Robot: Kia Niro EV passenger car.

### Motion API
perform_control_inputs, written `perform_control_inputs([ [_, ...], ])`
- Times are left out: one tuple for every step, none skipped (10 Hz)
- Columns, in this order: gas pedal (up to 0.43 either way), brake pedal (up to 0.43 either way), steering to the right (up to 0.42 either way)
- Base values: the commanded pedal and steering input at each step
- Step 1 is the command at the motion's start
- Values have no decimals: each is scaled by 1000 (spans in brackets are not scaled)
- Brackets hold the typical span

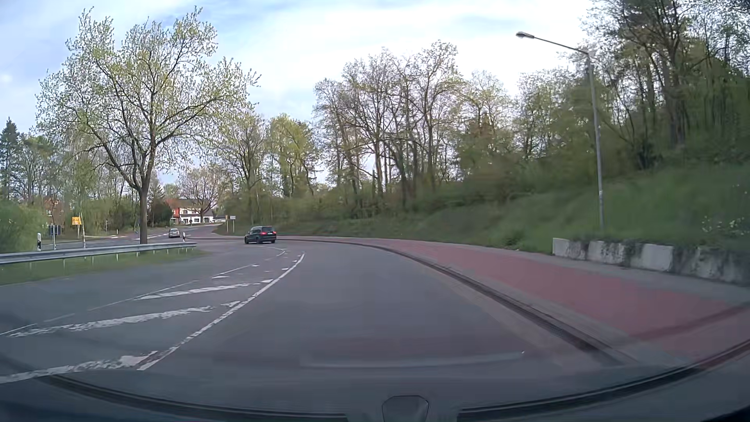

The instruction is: Follow the waypoints while adhering to traffic rules and regulations

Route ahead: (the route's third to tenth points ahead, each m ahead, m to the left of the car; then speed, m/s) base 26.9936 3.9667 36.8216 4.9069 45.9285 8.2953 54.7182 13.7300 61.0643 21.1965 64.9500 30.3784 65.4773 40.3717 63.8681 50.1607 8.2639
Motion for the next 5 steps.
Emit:
perform_control_inputs([
  [110, 0, -12],
  [110, 0, -12],
  [87, 0, -12],
  [79, 0, -12],
  [47, 0, -12],
])
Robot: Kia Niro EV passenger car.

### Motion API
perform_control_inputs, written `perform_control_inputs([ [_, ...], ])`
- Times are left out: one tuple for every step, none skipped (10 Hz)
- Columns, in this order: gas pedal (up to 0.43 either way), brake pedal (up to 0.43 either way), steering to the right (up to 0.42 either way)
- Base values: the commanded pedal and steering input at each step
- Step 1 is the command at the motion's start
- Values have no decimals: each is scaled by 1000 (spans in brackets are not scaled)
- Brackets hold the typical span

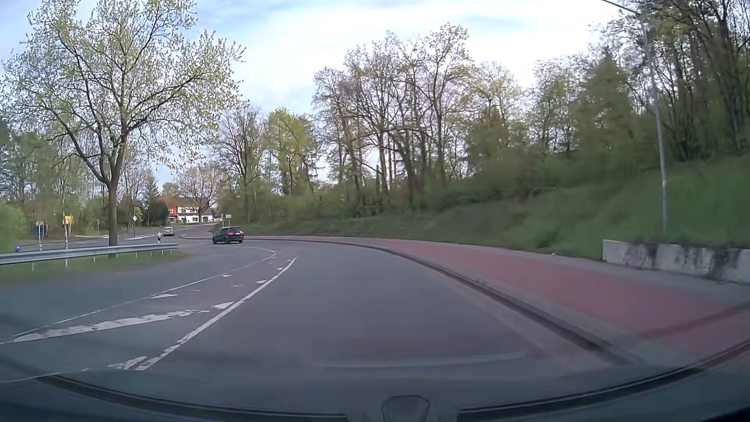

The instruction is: Follow the waypoints while adhering to traffic rules and regulations

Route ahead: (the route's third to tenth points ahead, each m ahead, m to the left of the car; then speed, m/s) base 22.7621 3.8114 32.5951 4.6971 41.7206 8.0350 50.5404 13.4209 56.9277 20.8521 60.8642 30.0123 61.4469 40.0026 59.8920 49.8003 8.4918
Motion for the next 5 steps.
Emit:
perform_control_inputs([
  [39, 0, -12],
  [39, 0, -12],
  [39, 0, -12],
  [39, 0, -12],
  [39, 0, -13],
])
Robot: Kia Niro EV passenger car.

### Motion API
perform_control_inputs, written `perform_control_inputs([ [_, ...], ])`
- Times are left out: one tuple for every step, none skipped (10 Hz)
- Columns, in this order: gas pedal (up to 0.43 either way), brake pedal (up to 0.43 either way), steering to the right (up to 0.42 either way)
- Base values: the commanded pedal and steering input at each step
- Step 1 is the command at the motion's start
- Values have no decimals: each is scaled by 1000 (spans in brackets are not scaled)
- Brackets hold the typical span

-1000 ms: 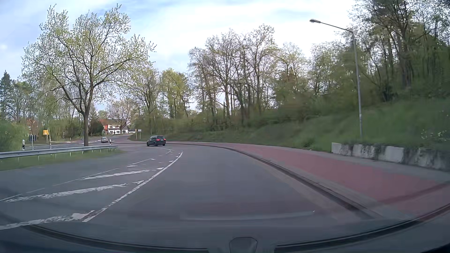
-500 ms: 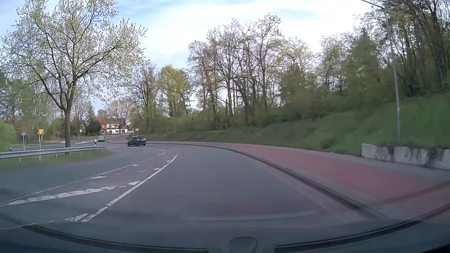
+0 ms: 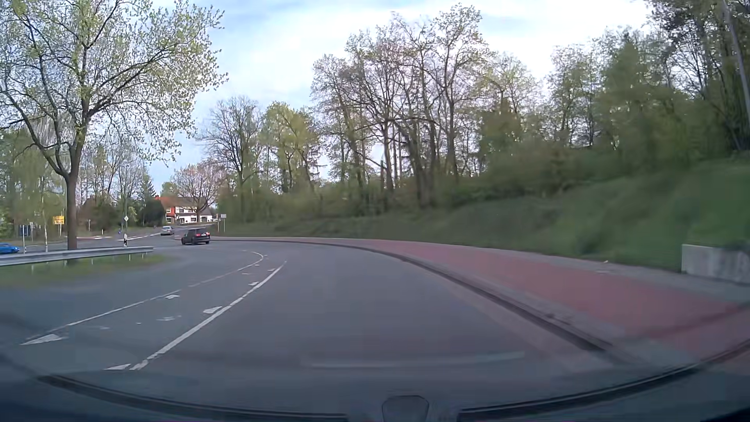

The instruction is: Follow the waypoints while adhering to traffic rules and regulations

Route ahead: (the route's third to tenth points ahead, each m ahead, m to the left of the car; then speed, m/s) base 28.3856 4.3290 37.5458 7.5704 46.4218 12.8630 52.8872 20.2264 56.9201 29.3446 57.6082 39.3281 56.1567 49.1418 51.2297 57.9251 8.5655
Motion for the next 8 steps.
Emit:
perform_control_inputs([
  [39, 0, -15],
  [39, 0, -18],
  [39, 0, -20],
  [47, 0, -23],
  [47, 0, -26],
  [59, 0, -28],
  [67, 0, -28],
  [67, 0, -30],
])
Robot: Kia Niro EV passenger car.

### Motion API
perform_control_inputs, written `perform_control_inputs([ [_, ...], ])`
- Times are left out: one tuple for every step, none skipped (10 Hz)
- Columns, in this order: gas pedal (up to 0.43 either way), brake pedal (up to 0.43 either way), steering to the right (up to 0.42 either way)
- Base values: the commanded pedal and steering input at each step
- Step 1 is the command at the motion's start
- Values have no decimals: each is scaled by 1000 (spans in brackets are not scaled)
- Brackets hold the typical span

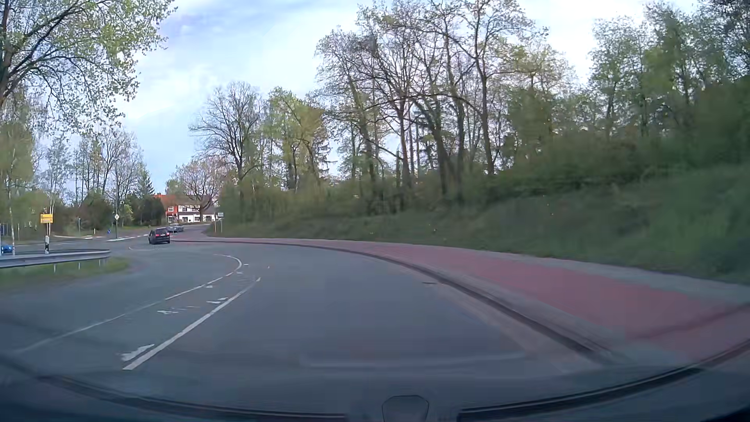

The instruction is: Follow the waypoints while adhering to traffic rules and regulations

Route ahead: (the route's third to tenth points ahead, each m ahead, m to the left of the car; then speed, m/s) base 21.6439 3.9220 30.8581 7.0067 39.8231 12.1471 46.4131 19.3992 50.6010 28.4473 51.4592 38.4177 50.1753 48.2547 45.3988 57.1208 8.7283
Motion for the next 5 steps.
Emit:
perform_control_inputs([
  [67, 0, -34],
  [67, 0, -37],
  [67, 0, -38],
  [67, 0, -38],
  [67, 0, -38],
])
